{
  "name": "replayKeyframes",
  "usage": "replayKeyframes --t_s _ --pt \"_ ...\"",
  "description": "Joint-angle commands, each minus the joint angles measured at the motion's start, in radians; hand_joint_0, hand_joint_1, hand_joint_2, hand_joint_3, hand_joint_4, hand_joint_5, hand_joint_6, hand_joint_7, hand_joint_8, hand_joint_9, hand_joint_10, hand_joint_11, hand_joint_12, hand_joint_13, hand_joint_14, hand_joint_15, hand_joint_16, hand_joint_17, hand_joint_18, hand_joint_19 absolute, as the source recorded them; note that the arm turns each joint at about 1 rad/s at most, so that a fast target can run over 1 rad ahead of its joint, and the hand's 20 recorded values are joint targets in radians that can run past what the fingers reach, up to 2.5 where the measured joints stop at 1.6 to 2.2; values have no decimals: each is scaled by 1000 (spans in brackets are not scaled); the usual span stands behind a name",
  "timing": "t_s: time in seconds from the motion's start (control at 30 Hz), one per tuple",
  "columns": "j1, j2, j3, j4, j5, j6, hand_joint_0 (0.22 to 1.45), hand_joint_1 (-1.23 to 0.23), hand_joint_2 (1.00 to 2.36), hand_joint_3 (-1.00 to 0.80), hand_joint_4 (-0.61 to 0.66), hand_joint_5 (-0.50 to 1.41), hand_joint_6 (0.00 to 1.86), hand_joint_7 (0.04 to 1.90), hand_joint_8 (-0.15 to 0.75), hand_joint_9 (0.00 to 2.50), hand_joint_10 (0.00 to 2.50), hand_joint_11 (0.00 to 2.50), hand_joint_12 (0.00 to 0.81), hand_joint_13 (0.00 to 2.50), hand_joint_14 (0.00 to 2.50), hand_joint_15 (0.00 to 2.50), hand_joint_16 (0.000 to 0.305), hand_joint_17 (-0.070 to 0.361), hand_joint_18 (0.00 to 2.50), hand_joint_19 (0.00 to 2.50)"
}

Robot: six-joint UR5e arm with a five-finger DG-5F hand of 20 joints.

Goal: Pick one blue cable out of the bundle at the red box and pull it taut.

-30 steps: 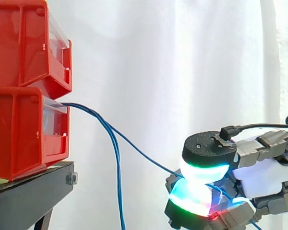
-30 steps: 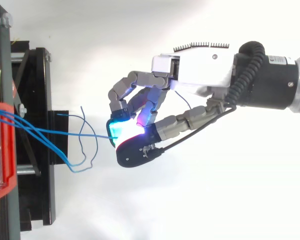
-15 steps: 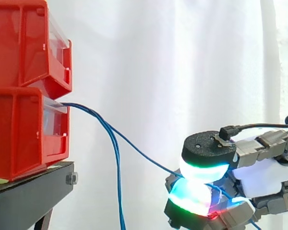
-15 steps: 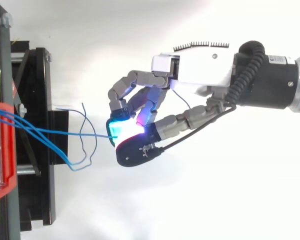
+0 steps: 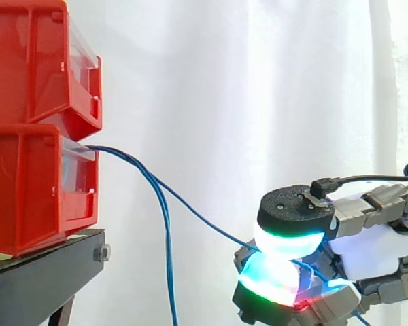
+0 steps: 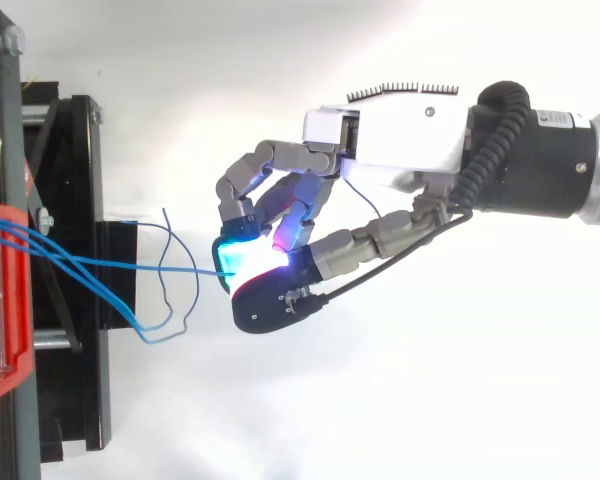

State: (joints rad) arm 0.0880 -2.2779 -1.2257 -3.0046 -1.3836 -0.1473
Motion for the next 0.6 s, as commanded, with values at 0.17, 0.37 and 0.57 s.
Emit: replayKeyframes --t_s 0.17,0.37,0.57 --pt "-1 0 0 0 0 0 640 -749 1019 -30 66 -165 924 1209 328 1237 3 1691 352 710 17 378 56 126 496 250" --pt "1 0 0 0 0 0 640 -749 1019 -33 59 -165 925 1199 317 1231 3 1702 347 710 15 371 56 126 494 249" --pt "1 0 0 0 0 0 640 -749 1020 -33 64 -166 924 1203 325 1229 3 1673 343 700 17 371 56 126 491 250"
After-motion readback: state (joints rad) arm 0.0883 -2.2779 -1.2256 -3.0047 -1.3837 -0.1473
